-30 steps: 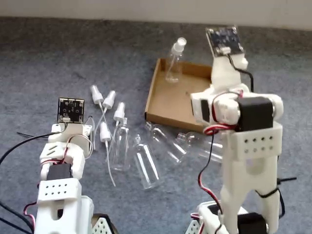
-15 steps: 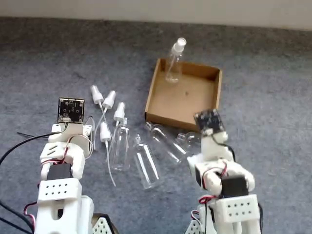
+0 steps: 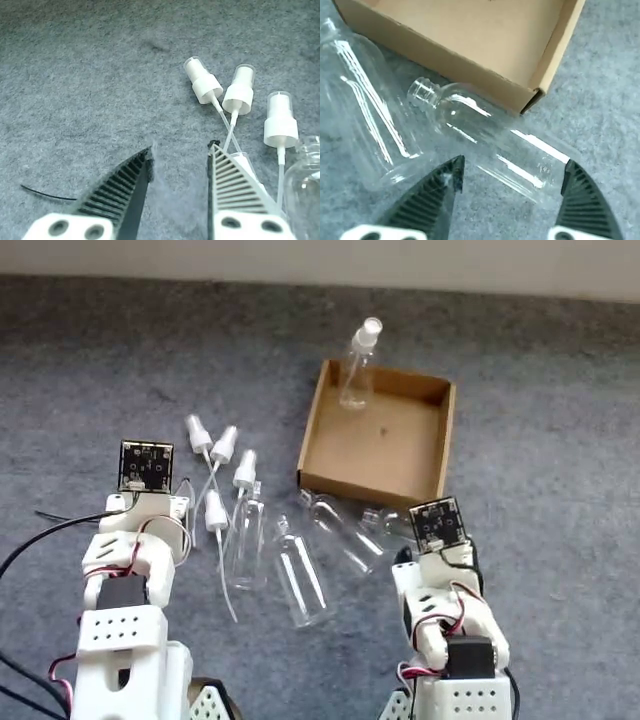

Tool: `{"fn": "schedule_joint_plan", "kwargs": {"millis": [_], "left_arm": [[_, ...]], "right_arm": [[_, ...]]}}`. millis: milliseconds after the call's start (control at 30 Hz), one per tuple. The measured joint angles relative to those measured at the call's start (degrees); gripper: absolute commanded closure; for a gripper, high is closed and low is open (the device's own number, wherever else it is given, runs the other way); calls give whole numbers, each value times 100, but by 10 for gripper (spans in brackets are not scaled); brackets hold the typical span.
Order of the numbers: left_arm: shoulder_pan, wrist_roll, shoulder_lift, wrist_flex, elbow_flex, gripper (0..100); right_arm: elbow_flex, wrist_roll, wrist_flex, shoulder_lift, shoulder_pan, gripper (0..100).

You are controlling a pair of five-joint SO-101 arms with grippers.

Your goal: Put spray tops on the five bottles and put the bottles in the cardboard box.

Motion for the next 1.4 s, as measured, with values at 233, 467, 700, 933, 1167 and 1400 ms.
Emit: {"fn": "schedule_joint_plan", "kwargs": {"millis": [233,467,700,933,1167,1400], "left_arm": [[0,0,0,0,0,836],[0,0,0,0,0,836],[0,0,0,0,0,836],[0,0,0,0,0,836],[0,0,0,0,0,836],[0,0,0,0,0,836]], "right_arm": [[0,0,264,-114,378,741],[0,9,1134,-79,396,741],[0,0,1169,-70,378,741],[0,0,1169,-70,378,741],[0,0,1169,-70,378,741],[0,0,1169,-70,378,741]]}}
